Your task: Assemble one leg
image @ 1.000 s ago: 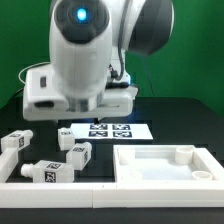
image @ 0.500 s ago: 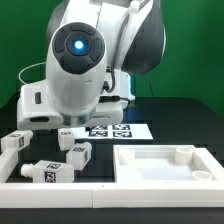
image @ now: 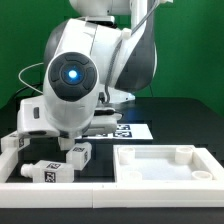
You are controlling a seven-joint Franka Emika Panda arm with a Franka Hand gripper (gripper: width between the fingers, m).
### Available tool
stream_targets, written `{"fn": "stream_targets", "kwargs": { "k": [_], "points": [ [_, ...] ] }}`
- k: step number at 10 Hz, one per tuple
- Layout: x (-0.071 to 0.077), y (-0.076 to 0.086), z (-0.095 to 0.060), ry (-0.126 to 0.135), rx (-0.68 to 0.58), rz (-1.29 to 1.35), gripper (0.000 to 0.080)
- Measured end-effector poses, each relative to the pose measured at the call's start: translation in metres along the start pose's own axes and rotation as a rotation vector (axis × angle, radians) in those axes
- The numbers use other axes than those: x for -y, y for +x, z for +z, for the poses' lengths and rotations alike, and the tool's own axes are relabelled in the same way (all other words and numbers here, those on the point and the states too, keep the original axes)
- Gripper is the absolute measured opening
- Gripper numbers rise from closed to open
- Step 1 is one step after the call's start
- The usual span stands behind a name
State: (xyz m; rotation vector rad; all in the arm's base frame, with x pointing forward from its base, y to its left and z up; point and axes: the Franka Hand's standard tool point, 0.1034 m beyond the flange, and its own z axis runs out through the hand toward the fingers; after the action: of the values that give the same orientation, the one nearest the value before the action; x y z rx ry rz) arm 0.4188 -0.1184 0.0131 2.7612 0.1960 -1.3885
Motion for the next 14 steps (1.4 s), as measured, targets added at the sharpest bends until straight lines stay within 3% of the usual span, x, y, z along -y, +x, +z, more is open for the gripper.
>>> {"fn": "stream_targets", "kwargs": {
  "k": [1,2,3,5,7,8,9,10,12,13,14],
  "points": [
    [0.000,0.000,0.000,0.000,0.000,0.000,0.0384],
    [0.000,0.000,0.000,0.000,0.001,0.000,0.0384],
    [0.000,0.000,0.000,0.000,0.001,0.000,0.0283],
    [0.003,-0.001,-0.004,-0.002,0.000,-0.002,0.0283],
    [0.037,-0.025,-0.047,-0.014,-0.008,0.024,0.0283],
    [0.051,-0.026,-0.066,-0.028,-0.027,0.039,0.0283],
    [0.049,-0.020,-0.080,-0.039,-0.091,0.031,0.0283],
    [0.035,-0.009,-0.081,-0.041,-0.202,0.019,0.0283],
    [0.037,-0.013,-0.081,-0.044,-0.303,0.018,0.0284],
    [0.044,-0.011,-0.090,-0.023,-0.357,0.062,0.0284],
    [0.070,-0.018,-0.118,0.025,-0.419,0.102,0.0284]
  ]
}}
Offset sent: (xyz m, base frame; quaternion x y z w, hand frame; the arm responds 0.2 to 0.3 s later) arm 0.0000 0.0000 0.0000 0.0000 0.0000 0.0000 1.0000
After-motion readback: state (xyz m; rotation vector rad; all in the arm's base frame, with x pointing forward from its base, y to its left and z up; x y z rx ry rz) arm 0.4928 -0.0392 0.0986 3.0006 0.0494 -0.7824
